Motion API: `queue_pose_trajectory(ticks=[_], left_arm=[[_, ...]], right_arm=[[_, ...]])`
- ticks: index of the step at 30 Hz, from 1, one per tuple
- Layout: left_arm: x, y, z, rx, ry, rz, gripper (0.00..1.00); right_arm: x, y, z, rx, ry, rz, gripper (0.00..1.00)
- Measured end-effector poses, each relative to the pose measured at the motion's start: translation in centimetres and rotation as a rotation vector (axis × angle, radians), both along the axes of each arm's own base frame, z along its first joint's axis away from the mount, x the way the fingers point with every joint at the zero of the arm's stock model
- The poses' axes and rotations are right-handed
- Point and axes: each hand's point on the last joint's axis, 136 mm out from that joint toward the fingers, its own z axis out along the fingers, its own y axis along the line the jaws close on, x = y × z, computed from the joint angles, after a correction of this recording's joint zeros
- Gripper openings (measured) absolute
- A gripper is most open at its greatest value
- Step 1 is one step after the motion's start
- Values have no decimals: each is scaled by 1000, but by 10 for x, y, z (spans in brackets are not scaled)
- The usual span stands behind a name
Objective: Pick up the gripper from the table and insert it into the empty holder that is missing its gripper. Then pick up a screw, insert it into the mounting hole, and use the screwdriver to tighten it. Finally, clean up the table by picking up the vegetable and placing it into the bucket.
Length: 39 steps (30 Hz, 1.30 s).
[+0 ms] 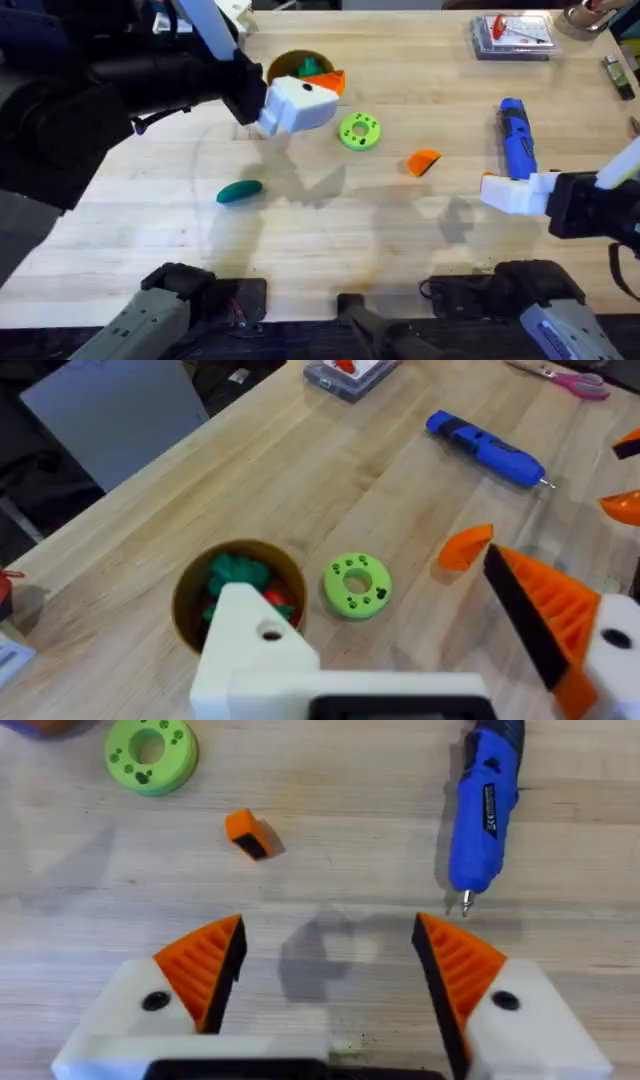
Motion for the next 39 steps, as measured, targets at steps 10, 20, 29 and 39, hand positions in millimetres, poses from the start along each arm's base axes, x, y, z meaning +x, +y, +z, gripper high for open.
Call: queue_pose_trajectory(ticks=[10,20,29,39], left_arm=[[-44,10,17,-37,-199,9,986],[-94,16,-37,-107,-429,-25,986],[-95,14,-68,-245,-522,-22,985],[-90,14,-101,-269,-341,2,985]], right_arm=[[0,0,0,0,0,0,992],[0,0,0,0,0,0,994],[0,0,0,0,0,0,994],[0,0,0,0,0,0,994]])
